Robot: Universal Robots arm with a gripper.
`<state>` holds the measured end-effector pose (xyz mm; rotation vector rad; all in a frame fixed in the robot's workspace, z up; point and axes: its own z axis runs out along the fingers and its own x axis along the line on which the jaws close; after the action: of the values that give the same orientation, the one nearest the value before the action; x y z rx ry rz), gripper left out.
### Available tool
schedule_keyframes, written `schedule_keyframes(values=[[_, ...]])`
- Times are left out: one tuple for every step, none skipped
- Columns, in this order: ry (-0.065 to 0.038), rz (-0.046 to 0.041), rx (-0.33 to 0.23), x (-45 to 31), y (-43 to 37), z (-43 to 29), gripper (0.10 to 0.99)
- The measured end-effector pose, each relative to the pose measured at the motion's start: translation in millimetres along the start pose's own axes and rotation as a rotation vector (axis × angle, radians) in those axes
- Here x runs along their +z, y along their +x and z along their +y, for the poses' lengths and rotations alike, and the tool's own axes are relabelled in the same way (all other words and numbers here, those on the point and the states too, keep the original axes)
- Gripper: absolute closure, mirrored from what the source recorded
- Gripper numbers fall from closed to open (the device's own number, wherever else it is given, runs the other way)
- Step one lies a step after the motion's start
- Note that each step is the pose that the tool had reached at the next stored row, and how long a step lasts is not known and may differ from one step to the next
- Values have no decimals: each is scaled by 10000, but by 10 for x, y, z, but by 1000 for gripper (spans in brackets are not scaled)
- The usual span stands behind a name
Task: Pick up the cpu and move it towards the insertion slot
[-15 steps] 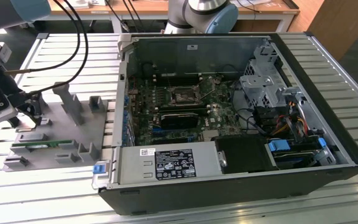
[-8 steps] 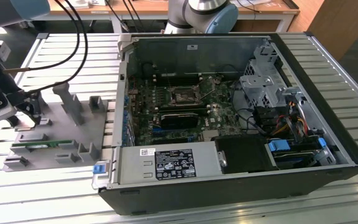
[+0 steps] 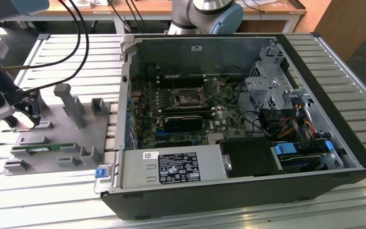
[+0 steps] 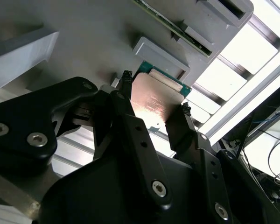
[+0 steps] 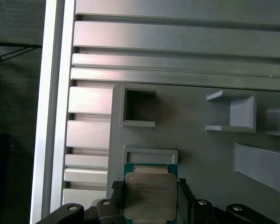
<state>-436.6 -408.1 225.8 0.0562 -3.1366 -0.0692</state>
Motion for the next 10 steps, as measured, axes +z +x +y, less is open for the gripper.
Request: schedule_keyframes(values=[[0, 0, 0, -10, 0, 1, 545], [0, 1, 0, -19, 0, 2, 545], [0, 0, 0, -29, 0, 4, 545], [0, 0, 1, -39, 0, 6, 545], [0, -1, 0, -55, 0, 8, 545], [0, 0, 0, -70, 0, 9, 545], [0, 1, 0, -83, 0, 10, 545], [0, 0, 0, -95, 0, 11, 545], [0, 1, 0, -105, 0, 11, 545], [0, 0, 0, -115, 0, 12, 545]])
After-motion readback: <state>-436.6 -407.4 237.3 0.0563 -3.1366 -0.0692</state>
